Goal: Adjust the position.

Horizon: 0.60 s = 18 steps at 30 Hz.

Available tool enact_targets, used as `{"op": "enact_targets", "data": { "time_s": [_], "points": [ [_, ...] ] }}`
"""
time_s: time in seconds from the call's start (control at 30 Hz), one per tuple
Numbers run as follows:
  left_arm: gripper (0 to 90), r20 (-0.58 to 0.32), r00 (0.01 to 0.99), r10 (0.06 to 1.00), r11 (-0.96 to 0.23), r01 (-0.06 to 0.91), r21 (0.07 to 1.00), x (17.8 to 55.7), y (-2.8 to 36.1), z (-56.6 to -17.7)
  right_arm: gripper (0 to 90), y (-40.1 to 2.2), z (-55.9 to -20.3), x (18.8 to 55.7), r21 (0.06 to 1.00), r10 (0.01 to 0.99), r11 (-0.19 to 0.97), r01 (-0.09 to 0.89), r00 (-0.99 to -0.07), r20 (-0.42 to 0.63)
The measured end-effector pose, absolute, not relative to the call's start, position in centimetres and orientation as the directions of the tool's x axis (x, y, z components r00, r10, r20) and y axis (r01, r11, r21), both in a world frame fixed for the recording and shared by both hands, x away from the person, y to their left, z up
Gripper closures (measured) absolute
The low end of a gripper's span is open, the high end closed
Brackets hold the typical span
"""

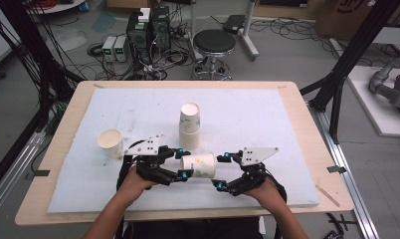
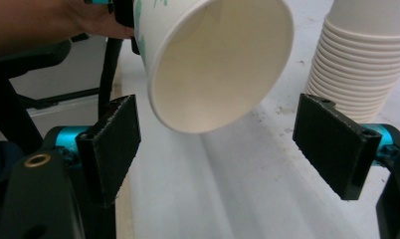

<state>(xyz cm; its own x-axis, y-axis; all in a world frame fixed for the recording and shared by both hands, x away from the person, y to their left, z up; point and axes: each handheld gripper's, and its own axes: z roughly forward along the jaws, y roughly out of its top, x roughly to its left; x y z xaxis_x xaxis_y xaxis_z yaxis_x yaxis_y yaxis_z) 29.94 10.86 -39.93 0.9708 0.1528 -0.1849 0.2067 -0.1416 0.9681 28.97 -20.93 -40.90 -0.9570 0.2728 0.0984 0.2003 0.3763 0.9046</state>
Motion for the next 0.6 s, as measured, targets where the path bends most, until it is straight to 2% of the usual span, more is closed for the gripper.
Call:
{"op": "enact_targets", "data": {
  "time_s": [0.43,0.6],
  "points": [
    [36.8,-0.183,0.979,0.088,-0.128,0.193,0.973,29.75,10.00,-39.79,19.4,-20.55,-40.75,29.08,0.931,0.201,0.310,0.195,-0.970,0.136],
    [36.8,-0.192,0.978,0.077,-0.101,0.200,0.975,29.74,9.87,-39.83,22.3,-20.69,-40.86,29.16,0.940,0.174,0.276,0.201,-0.972,0.156]
  ]
}}
